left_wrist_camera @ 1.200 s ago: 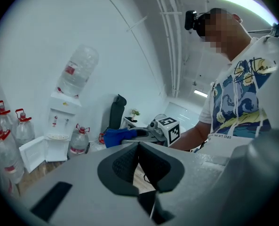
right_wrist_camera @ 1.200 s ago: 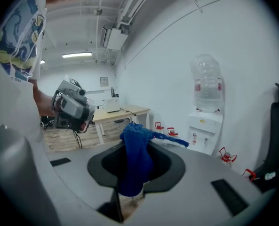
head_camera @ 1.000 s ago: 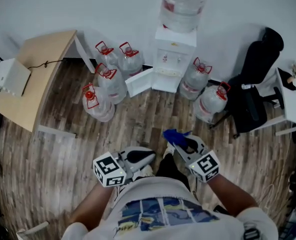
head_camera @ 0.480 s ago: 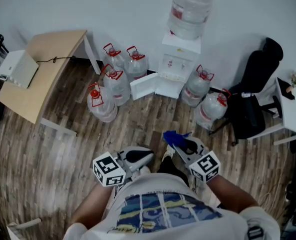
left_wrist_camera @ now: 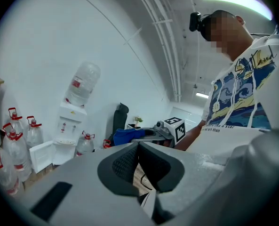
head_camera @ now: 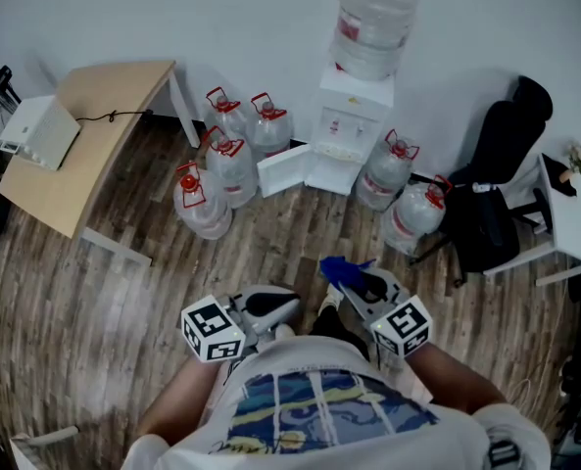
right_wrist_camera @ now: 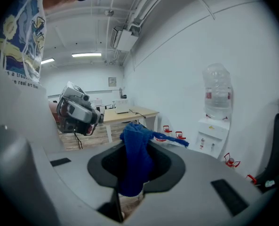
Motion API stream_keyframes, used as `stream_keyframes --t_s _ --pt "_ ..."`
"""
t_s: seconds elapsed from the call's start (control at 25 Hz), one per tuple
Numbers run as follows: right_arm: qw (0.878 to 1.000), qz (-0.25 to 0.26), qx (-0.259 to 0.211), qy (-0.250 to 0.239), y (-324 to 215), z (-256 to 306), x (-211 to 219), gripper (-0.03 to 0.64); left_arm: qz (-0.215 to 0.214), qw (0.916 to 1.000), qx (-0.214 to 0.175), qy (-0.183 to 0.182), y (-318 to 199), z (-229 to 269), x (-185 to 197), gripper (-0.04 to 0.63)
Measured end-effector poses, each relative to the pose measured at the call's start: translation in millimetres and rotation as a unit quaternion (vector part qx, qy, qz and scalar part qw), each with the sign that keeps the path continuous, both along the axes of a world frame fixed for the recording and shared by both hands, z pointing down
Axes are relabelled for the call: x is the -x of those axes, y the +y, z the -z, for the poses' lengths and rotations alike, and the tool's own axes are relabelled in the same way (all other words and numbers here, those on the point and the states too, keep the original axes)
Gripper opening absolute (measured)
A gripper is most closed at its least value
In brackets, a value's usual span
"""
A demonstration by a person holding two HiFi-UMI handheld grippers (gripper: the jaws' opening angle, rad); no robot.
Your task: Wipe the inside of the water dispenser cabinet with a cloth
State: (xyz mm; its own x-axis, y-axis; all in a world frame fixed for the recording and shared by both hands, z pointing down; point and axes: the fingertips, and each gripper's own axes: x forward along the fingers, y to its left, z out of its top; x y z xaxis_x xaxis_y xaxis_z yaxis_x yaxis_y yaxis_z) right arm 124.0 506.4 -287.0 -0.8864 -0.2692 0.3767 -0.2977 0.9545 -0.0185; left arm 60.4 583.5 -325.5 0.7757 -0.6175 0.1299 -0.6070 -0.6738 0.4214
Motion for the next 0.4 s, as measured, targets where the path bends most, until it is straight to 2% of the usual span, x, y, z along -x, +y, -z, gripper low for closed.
stream_keyframes --t_s 0.4 --pt "1.000 0.005 -0.001 0.002 11.3 4.8 -0.2 0.081 0.005 1.0000 0.001 0.001 8.3 -1.7 -1.2 0.003"
